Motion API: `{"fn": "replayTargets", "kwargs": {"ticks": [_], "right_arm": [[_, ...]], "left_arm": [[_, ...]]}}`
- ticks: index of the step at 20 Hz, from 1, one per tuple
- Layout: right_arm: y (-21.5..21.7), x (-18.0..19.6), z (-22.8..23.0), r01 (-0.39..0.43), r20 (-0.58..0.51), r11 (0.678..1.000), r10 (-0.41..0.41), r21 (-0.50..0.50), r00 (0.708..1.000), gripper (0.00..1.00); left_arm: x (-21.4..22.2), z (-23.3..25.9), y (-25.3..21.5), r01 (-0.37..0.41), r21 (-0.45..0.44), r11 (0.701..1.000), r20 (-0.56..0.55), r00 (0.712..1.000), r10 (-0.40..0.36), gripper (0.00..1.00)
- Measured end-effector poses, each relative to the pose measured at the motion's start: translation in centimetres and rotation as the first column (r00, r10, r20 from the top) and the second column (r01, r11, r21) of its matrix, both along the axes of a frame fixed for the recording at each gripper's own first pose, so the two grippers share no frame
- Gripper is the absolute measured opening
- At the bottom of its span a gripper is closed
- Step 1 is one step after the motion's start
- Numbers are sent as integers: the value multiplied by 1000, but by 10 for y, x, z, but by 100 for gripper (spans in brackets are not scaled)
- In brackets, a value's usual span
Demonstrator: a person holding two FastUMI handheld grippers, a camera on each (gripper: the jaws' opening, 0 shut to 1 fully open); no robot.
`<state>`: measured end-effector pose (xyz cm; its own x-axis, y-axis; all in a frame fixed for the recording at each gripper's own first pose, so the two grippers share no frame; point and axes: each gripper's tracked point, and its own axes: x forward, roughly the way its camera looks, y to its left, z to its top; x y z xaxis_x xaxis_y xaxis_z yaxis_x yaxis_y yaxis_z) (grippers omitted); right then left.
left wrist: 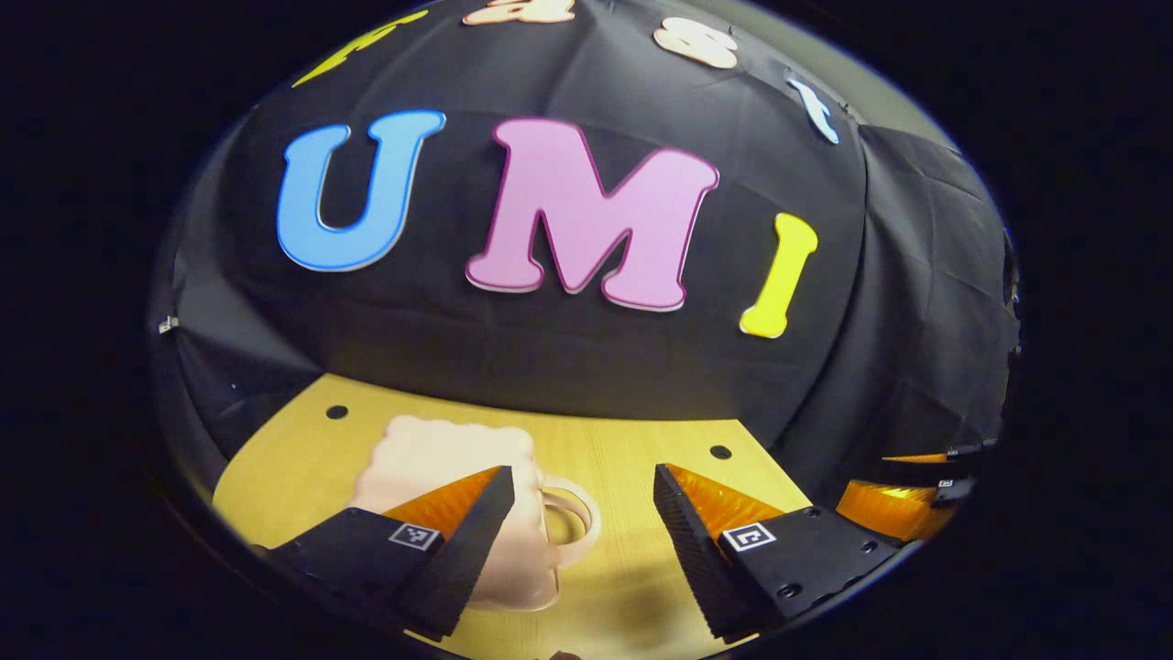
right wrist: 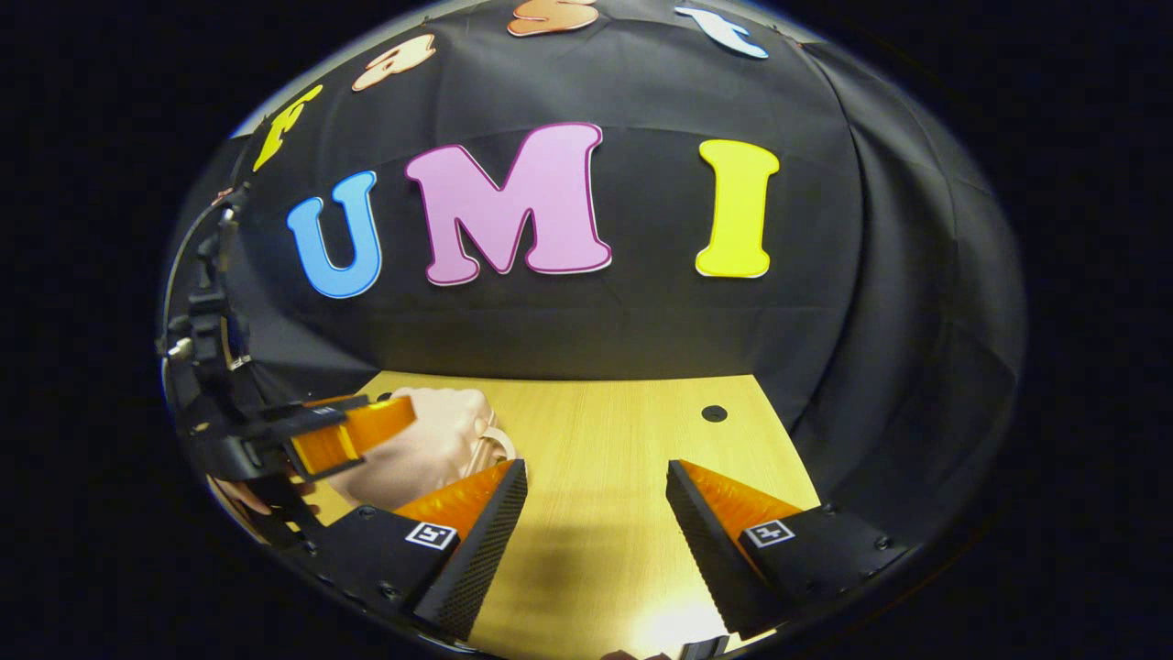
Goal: First open the suitcase, pack the skin care products into it, and then close the suitcase.
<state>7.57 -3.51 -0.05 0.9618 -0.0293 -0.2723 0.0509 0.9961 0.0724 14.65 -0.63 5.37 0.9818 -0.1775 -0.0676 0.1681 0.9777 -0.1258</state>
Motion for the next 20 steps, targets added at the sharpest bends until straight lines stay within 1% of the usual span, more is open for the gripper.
{"fn": "replayTargets", "kwargs": {"ticks": [3,4,5,9,12,15,18,20], "right_arm": [[24,-29,10,12,25,1000,-12,19,1000,97],[33,-37,14,9,37,1000,-10,22,999,97],[41,-46,18,6,45,1000,-6,18,999,97],[60,-67,21,2,47,1000,-2,1,999,97],[68,-82,23,19,50,999,-17,-31,999,97],[79,-96,27,30,60,999,-28,-26,998,97],[86,-106,29,9,84,999,-6,-33,996,97],[85,-112,28,-5,110,999,10,-51,994,97]], "left_arm": [[-59,27,34,-44,12,999,83,996,43,96],[-84,29,49,-71,28,997,91,994,69,96],[-96,31,57,-79,27,997,93,993,76,96],[-120,33,78,-76,29,997,107,992,73,96],[-139,22,92,-73,21,997,100,992,71,96],[-154,11,100,-64,24,998,80,995,62,96],[-164,11,103,-74,31,997,87,994,71,96],[-169,13,104,-96,37,995,93,991,93,96]]}}
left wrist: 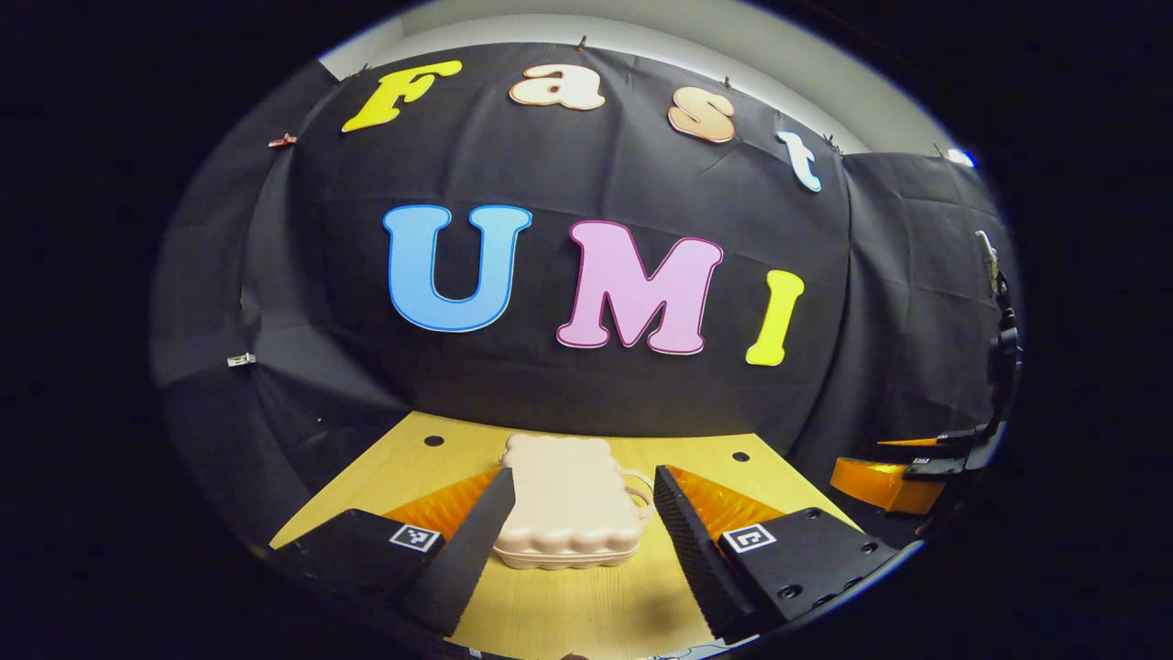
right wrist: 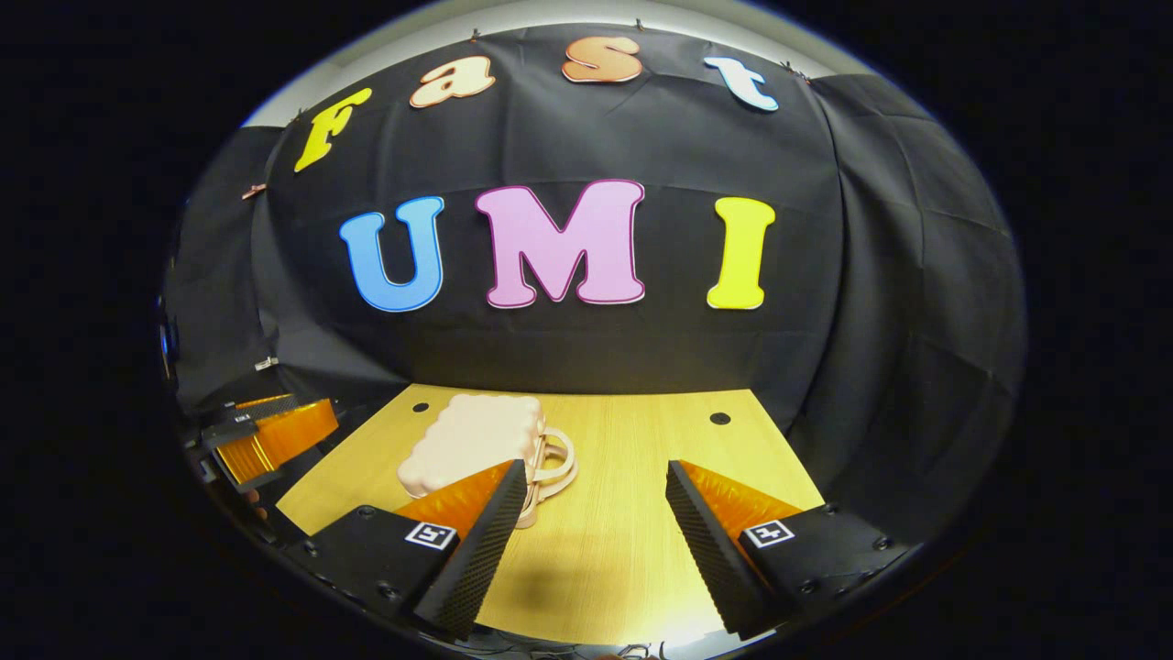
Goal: First open the suitcase, pack the skin care products into it, and then close the suitcase.
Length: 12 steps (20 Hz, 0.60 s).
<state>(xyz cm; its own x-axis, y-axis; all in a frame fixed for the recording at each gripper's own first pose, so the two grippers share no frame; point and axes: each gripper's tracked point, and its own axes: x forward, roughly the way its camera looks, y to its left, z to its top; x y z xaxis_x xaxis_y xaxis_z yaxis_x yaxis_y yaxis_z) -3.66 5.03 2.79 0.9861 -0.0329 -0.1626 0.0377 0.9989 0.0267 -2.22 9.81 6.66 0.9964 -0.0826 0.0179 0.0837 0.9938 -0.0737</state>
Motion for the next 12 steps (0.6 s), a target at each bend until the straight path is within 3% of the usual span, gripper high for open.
{"fn": "replayTargets", "kwargs": {"ticks": [3,12], "right_arm": [[6,-7,-9,-53,-11,999,52,-13,999,97],[4,-9,-10,-69,0,997,69,32,998,97]], "left_arm": [[-10,3,0,-40,-1,999,4,999,40,96],[-30,-9,-19,-30,12,999,-17,999,30,96]]}}
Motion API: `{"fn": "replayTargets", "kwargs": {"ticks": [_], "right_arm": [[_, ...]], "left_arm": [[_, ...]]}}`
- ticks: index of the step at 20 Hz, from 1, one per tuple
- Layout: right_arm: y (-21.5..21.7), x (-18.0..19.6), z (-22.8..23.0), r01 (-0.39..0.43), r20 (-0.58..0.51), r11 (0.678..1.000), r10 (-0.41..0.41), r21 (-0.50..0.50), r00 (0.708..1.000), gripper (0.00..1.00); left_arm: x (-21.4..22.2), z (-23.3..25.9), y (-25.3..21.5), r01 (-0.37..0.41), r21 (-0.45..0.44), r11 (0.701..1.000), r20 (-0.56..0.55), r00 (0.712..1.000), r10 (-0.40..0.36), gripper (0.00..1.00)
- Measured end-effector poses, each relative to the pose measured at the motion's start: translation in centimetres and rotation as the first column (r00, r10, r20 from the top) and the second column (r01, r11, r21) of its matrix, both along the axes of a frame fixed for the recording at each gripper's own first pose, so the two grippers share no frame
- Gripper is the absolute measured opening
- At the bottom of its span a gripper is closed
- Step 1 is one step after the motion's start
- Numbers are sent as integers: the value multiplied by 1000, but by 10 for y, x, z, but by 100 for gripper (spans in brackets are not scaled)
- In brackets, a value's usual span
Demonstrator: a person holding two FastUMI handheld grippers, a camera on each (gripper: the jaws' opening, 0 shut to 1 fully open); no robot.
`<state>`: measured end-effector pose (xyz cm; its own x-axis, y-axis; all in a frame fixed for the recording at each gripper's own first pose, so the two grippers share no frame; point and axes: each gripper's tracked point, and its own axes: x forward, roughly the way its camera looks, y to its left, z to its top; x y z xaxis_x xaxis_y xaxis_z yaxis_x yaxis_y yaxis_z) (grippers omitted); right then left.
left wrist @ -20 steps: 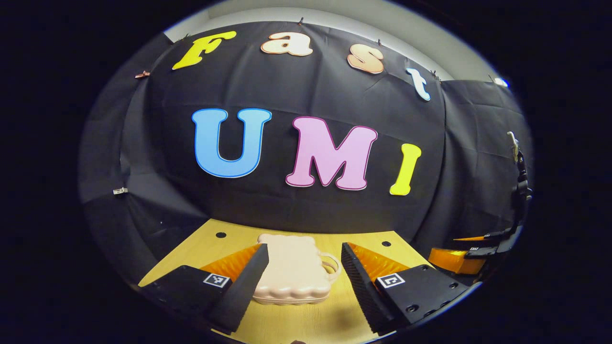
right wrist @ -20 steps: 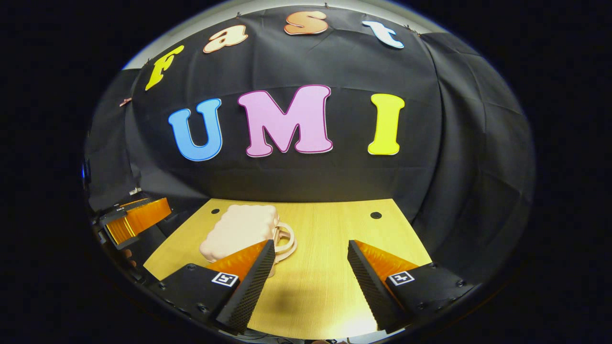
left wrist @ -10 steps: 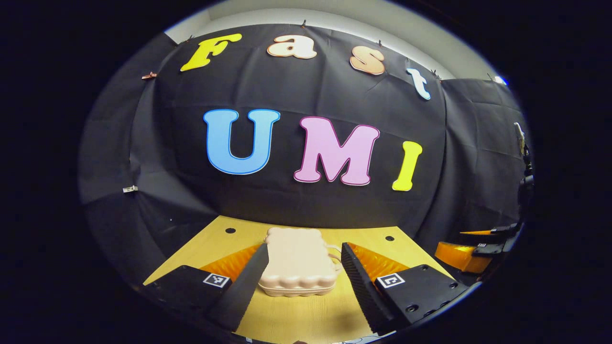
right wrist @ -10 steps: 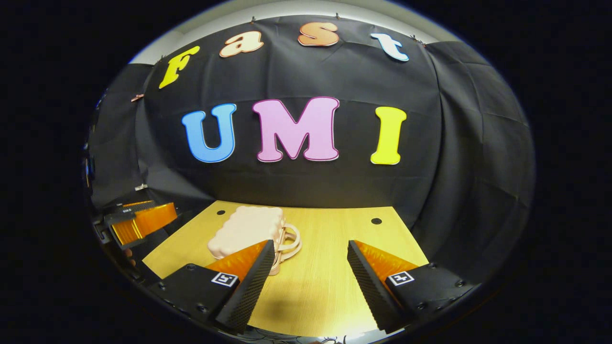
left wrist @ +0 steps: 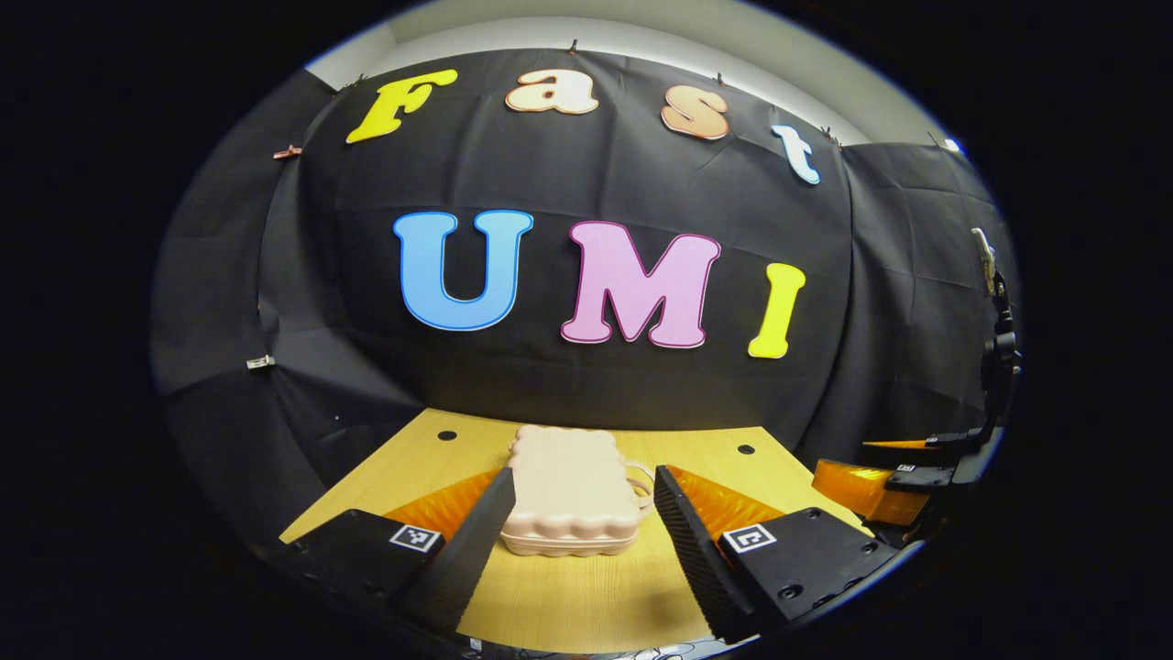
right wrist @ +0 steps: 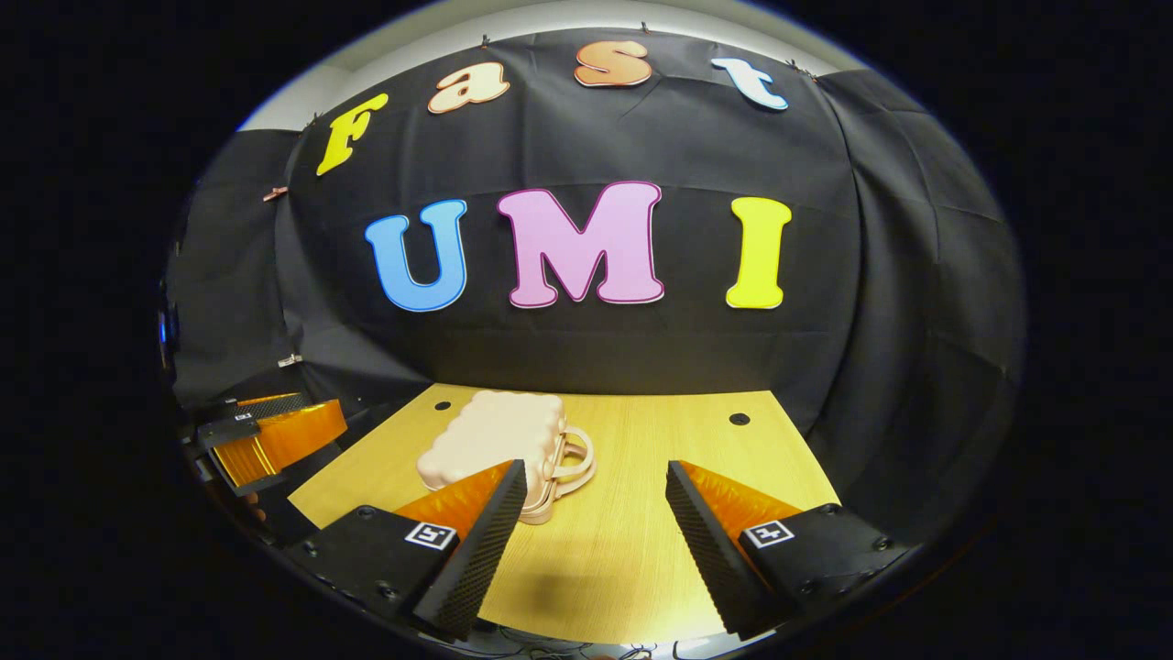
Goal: First open the suitcase, pack the skin care products into it, and then close the suitcase.
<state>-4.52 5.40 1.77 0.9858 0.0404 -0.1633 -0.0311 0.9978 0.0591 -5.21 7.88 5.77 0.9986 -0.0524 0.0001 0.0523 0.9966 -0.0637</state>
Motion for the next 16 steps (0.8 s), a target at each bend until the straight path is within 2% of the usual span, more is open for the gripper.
{"fn": "replayTargets", "kwargs": {"ticks": [9,12,16], "right_arm": [[3,-5,-7,-40,-3,999,40,4,999,97],[0,-7,-7,-41,16,999,41,1,999,97],[0,-10,-21,-46,-18,999,46,6,999,97]], "left_arm": [[-9,-1,0,-36,19,999,4,999,36,96],[-11,-4,-7,-25,43,999,0,1000,25,96],[-12,-7,-16,-2,52,999,-11,1000,3,96]]}}
